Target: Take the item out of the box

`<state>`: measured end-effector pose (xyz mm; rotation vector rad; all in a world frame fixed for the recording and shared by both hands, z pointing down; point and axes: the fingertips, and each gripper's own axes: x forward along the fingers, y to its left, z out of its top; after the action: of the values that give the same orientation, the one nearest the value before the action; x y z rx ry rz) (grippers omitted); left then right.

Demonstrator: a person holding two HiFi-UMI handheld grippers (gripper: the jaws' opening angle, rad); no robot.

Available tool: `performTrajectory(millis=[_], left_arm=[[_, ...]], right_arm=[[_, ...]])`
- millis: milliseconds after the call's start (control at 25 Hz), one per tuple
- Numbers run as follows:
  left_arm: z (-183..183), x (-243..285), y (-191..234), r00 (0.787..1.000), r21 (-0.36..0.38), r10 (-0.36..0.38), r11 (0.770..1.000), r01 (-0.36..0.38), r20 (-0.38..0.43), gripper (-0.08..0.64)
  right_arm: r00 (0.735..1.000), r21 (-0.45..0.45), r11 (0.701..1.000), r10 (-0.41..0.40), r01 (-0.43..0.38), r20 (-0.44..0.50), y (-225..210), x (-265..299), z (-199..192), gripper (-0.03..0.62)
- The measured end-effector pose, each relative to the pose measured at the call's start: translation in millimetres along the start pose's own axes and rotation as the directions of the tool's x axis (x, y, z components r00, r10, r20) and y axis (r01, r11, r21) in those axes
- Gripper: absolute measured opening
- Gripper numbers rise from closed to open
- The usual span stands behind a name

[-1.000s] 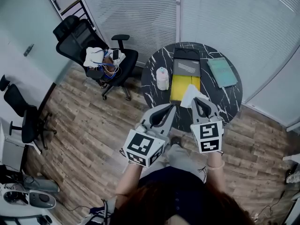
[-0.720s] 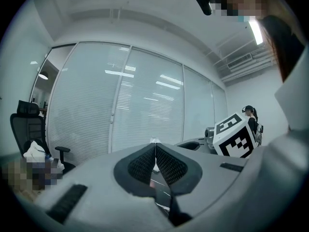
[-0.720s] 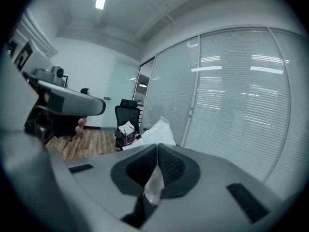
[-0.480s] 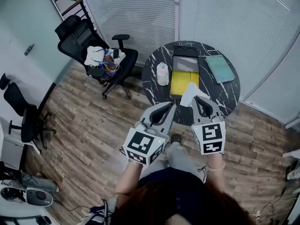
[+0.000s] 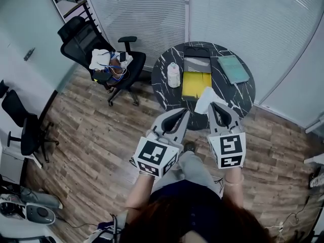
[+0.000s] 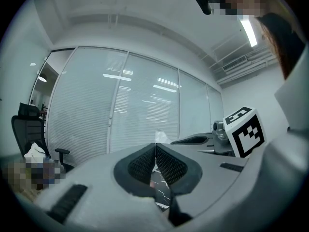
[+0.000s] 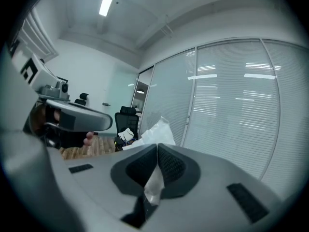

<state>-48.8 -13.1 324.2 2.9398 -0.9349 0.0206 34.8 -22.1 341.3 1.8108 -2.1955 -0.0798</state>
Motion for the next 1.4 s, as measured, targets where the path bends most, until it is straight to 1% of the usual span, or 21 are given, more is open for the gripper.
performTrajectory(millis=[200,480,760,1000,1400], left_arm=[[-1,-7,-5,1.000,-0.002,-0.002,1.000,0.002,0.004,0.026],[3,-7,-6,1.000,0.000,-0.002,1.000,0.002,0.013,0.026],[6,3,-17,1.000,0.007,-0.004,1.000,0.003,0.020,0.026],[6,4,-31,1.000,0.005,0.012,1.000,-0.012,0.009,0.026],[7,-8,-66,0.999,-0.001,0.042,0.999,-0.043,-0.007,0.026]], right_arm=[[1.000,0.002,1.000,-0.010,0.010,0.018,6,-16,5,0.026],[0.999,0.031,0.999,-0.020,0.019,0.044,6,-27,8,0.026],[0.998,0.053,0.998,-0.029,0.025,0.063,-4,-39,7,0.026],[0.997,0.086,0.996,-0.017,0.010,0.081,-13,-53,6,0.026],[0.996,0.088,0.996,0.019,-0.027,0.090,-16,-87,3,0.026]])
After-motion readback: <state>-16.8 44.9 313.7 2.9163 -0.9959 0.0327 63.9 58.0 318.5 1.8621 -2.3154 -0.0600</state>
